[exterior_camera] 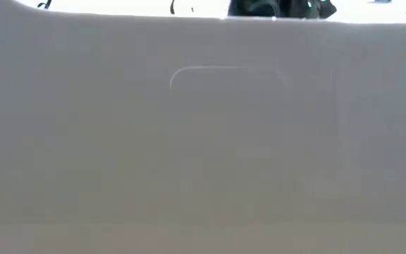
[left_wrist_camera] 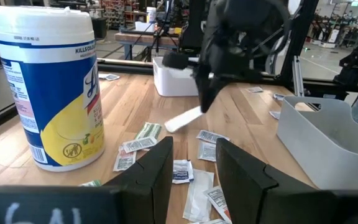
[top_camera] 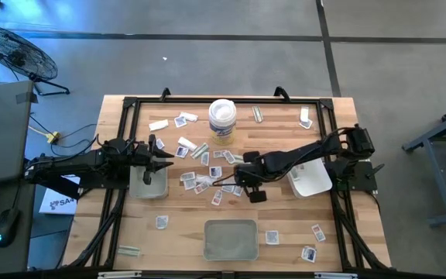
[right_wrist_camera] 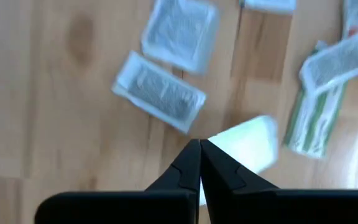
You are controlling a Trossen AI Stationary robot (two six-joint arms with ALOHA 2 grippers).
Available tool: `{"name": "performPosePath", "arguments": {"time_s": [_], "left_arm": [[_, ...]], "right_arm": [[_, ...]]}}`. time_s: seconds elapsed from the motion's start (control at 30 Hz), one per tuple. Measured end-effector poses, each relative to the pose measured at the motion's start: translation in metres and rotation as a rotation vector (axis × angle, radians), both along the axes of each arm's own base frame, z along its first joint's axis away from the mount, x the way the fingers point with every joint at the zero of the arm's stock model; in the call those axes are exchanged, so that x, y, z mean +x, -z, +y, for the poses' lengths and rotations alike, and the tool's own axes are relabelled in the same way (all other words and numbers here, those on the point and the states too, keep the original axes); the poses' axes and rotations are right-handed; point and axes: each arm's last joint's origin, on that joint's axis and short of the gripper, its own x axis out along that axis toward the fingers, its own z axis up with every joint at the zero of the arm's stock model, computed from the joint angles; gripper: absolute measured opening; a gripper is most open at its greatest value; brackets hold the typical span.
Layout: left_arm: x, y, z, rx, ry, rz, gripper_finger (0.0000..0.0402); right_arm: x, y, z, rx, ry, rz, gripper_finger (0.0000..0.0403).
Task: Pick & Place First Aid Supplies
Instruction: Put the green bandage pack into the bottom gray bin
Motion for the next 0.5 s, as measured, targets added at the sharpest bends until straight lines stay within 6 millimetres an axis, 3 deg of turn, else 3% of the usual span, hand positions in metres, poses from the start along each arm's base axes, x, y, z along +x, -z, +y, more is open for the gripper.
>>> {"name": "performPosePath", "arguments": {"time_s": [0.5], "left_arm": [[0.000,0.000,0.000,0.000,0.000,0.000,0.0120]], "right_arm": [[0.021,-0.064,0.065,0.078,-0.246,-0.223,0.0001]]}}
